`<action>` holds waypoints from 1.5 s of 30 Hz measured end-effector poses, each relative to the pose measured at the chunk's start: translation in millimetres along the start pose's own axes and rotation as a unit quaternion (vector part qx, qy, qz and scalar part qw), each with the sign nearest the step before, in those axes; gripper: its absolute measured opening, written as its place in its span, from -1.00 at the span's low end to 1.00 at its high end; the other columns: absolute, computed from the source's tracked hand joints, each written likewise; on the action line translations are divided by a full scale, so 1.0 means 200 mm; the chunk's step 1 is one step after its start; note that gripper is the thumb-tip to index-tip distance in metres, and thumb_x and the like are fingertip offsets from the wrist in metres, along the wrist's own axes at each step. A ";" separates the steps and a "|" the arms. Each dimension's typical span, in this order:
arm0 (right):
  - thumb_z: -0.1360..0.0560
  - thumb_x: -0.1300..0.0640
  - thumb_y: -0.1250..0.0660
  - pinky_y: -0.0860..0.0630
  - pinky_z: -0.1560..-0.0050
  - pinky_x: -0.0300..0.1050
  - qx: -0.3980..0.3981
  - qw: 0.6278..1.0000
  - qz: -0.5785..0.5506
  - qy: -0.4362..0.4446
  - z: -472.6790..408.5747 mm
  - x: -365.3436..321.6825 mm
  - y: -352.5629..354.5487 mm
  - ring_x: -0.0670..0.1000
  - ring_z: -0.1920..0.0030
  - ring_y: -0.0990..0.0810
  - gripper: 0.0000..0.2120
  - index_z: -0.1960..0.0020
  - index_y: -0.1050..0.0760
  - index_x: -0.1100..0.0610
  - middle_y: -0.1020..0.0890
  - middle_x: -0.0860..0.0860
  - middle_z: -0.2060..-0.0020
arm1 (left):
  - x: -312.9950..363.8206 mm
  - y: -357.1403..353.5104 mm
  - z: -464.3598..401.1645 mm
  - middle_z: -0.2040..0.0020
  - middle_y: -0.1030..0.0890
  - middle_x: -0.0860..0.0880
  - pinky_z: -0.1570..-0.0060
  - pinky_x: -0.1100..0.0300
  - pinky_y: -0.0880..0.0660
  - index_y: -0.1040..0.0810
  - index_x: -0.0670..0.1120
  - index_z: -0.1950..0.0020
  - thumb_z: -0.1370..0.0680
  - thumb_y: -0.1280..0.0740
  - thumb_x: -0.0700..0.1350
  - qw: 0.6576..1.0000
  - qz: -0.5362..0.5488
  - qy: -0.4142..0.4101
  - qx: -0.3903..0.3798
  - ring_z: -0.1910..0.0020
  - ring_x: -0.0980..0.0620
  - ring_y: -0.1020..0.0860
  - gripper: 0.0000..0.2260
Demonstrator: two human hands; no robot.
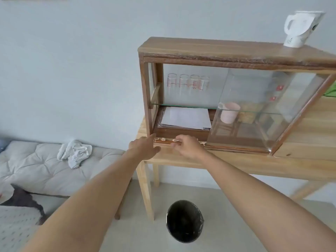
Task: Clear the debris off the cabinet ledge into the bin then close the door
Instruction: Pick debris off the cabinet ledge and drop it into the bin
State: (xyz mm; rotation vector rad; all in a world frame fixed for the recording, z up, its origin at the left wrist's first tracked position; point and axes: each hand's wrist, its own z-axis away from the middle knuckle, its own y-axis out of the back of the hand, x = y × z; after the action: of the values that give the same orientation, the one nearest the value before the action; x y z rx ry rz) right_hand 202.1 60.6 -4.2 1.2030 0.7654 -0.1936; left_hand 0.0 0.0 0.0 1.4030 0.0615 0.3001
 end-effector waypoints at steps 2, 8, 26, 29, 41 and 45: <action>-0.63 -0.20 -0.39 -0.58 -0.29 -0.03 0.002 1.000 -0.010 0.008 -0.07 -0.02 -0.05 0.14 -0.28 -0.70 -0.40 -0.57 -0.48 0.09 -0.78 0.16 -0.19 | 0.01 -0.03 -0.06 -0.36 -0.59 -0.08 -0.07 -0.06 -0.46 -0.18 0.19 -0.63 -0.62 -0.20 0.30 1.000 0.009 0.018 0.008 -0.27 -0.21 -0.59 -0.40; -0.66 -0.06 -0.38 -0.65 -0.18 -0.02 0.004 1.000 -0.016 0.007 -0.20 -0.06 -0.22 0.14 -0.12 -0.77 -0.42 -0.64 -0.40 0.05 -0.77 0.21 -0.14 | -0.02 -0.13 -0.17 -0.18 -0.65 -0.10 -0.06 -0.09 -0.55 -0.32 0.24 -0.53 -0.64 -0.19 0.20 0.998 0.039 0.047 0.017 -0.13 -0.24 -0.62 -0.56; -0.65 0.06 -0.43 -0.67 0.01 -0.01 0.109 0.991 -0.064 0.031 -0.20 -0.01 -0.26 0.17 0.16 -0.74 -0.81 -0.15 -0.79 0.08 -0.80 0.15 0.20 | -0.05 -0.22 -0.18 -0.04 -0.72 -0.07 0.13 0.04 -0.45 -0.66 0.21 -0.23 -0.66 -0.30 0.06 0.982 0.055 0.060 0.169 0.00 -0.21 -0.66 -0.79; -0.64 0.05 -0.45 -0.60 0.05 -0.11 0.112 0.989 -0.095 0.022 -0.11 0.03 -0.24 0.05 0.21 -0.64 -0.80 -0.15 -0.79 0.09 -0.78 0.11 0.22 | -0.03 -0.23 -0.11 -0.03 -0.72 -0.05 0.15 0.06 -0.45 -0.66 0.23 -0.22 -0.66 -0.29 0.08 0.980 0.086 0.063 0.171 -0.01 -0.18 -0.65 -0.79; -0.63 -0.06 -0.45 -0.57 0.27 -0.16 0.130 0.984 -0.120 -0.009 0.31 0.22 -0.20 -0.13 0.51 -0.59 -0.82 -0.10 -0.77 -0.01 -0.69 0.03 0.50 | 0.08 -0.27 0.27 -0.03 -0.71 0.00 0.00 -0.03 -0.61 -0.66 0.22 -0.22 -0.66 -0.28 0.18 0.984 0.130 0.009 0.122 -0.04 -0.13 -0.64 -0.77; -0.64 -0.10 -0.44 -0.46 0.32 -0.22 0.123 0.985 -0.119 -0.037 0.45 0.34 -0.26 -0.16 0.53 -0.57 -0.80 -0.12 -0.77 -0.02 -0.63 -0.06 0.56 | 0.12 -0.38 0.34 0.03 -0.70 0.02 0.08 -0.01 -0.61 -0.67 0.20 -0.21 -0.66 -0.28 0.16 0.985 0.142 -0.009 0.101 0.02 -0.10 -0.63 -0.78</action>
State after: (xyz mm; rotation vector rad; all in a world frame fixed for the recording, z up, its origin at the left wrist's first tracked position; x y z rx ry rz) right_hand 263.5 -22.0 -74.1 1.3269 0.8362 -0.5400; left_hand 51.3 -70.1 -58.8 1.6169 -0.1268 0.5297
